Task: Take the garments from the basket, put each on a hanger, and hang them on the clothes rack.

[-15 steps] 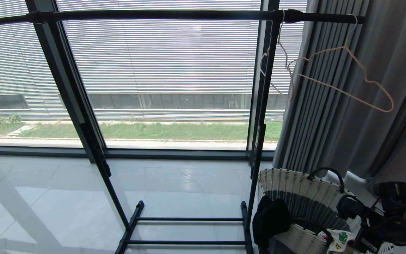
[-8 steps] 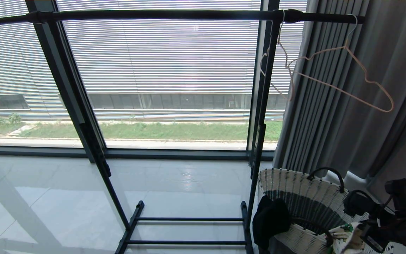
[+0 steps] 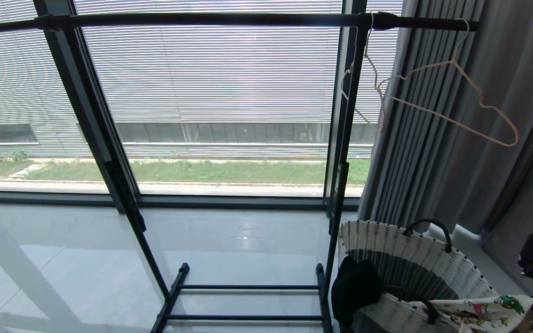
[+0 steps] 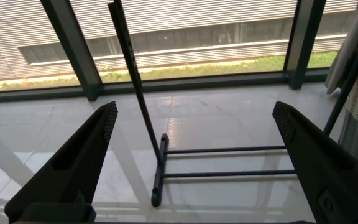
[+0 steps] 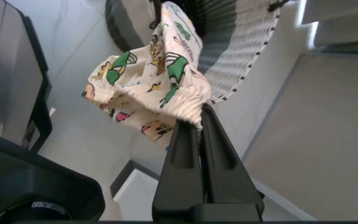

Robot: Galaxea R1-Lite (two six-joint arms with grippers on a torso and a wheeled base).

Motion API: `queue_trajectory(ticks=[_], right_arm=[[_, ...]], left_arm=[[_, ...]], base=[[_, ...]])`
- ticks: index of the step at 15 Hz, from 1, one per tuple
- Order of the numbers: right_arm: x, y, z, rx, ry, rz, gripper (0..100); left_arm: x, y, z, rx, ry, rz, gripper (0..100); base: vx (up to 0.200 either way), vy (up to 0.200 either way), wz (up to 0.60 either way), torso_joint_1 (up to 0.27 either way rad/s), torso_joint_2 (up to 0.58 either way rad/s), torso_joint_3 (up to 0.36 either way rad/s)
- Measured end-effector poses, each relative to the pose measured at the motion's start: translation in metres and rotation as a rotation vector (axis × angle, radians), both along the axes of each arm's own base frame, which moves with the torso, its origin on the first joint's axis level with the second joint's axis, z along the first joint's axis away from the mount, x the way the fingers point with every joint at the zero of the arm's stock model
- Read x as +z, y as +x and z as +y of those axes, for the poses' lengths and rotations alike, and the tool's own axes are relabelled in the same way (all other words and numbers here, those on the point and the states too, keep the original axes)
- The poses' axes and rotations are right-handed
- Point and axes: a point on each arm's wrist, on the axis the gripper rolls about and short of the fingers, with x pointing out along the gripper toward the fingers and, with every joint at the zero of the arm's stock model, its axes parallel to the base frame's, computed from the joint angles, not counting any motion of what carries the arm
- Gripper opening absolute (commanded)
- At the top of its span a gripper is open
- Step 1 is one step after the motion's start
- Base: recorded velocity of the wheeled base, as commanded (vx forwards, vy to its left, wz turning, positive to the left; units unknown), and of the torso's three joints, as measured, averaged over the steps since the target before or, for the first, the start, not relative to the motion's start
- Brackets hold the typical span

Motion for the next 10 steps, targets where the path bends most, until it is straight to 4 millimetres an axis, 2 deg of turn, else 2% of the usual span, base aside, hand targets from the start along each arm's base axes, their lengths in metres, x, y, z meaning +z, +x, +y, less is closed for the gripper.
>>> queue_trajectory(ticks=[2,6,10], right_arm=[[0.021,-0.018,0.000,-0.002,0.003,-0.113,0],[0.032,-0.031,0.000,0.010,0.012,-0.193,0],[0.035,-0.032,0.005,0.032,0.061,-0.213,0]], left_arm=[[0.000,0.000,0.000,0.000,0.000,0.000,100],[0.000,0.000,0.000,0.000,0.000,0.000,100],[0.000,0.000,0.000,0.000,0.008,0.000,100]], base=[[-0.200,0.000,0.00,0.002,0.00,0.010],[-0.200,0.000,0.00,0.001,0.00,0.008],[0.000,0.000,0.00,0.000,0.00,0.000]])
